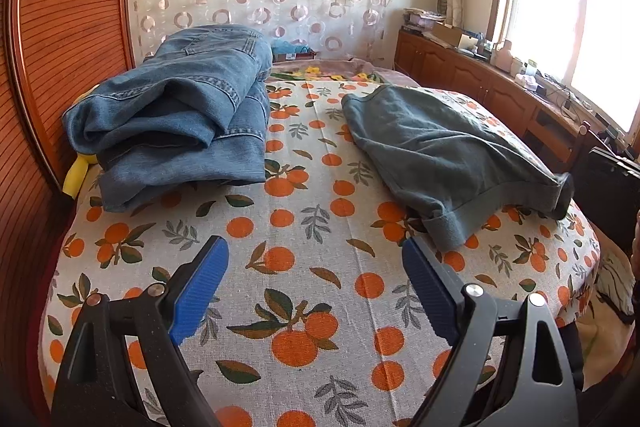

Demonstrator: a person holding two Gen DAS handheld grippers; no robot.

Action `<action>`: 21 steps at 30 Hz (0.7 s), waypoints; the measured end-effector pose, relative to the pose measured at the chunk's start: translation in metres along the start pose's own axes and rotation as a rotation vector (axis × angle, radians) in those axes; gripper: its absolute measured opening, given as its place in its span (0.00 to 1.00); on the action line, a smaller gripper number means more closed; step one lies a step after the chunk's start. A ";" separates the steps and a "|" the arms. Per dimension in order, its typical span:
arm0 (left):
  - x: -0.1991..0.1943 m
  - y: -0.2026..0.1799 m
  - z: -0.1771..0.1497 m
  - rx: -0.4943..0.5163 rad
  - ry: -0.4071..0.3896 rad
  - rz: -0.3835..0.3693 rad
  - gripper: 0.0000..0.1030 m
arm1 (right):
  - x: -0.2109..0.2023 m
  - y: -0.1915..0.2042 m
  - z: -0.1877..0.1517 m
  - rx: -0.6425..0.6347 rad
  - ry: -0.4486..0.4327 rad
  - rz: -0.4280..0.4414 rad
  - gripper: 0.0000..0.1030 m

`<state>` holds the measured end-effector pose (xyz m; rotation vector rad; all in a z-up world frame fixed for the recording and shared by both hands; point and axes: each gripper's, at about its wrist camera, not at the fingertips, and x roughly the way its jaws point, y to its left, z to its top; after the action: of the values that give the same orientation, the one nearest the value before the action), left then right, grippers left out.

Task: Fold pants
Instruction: 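Lift the shorts with the right gripper and shake them loose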

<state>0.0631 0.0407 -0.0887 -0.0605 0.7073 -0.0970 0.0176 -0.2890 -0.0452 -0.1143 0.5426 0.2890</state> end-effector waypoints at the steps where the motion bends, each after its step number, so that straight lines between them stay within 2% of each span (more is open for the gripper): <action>1: 0.000 0.000 0.000 -0.001 0.000 0.001 0.87 | 0.000 0.003 -0.001 -0.006 -0.008 0.002 0.42; 6: 0.001 0.000 -0.002 -0.005 0.001 -0.004 0.87 | -0.001 0.022 -0.004 -0.060 -0.002 0.069 0.42; 9: 0.002 -0.001 -0.002 -0.005 0.001 -0.005 0.87 | 0.015 0.039 -0.004 -0.078 0.024 0.122 0.42; 15: 0.001 0.004 -0.003 -0.015 0.000 0.003 0.87 | 0.059 0.089 -0.009 -0.114 0.089 0.290 0.42; 21: -0.005 0.015 -0.006 -0.032 -0.005 0.018 0.87 | 0.102 0.131 -0.015 -0.181 0.175 0.370 0.42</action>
<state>0.0568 0.0556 -0.0915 -0.0852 0.7046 -0.0686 0.0537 -0.1420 -0.1156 -0.2165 0.7107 0.6944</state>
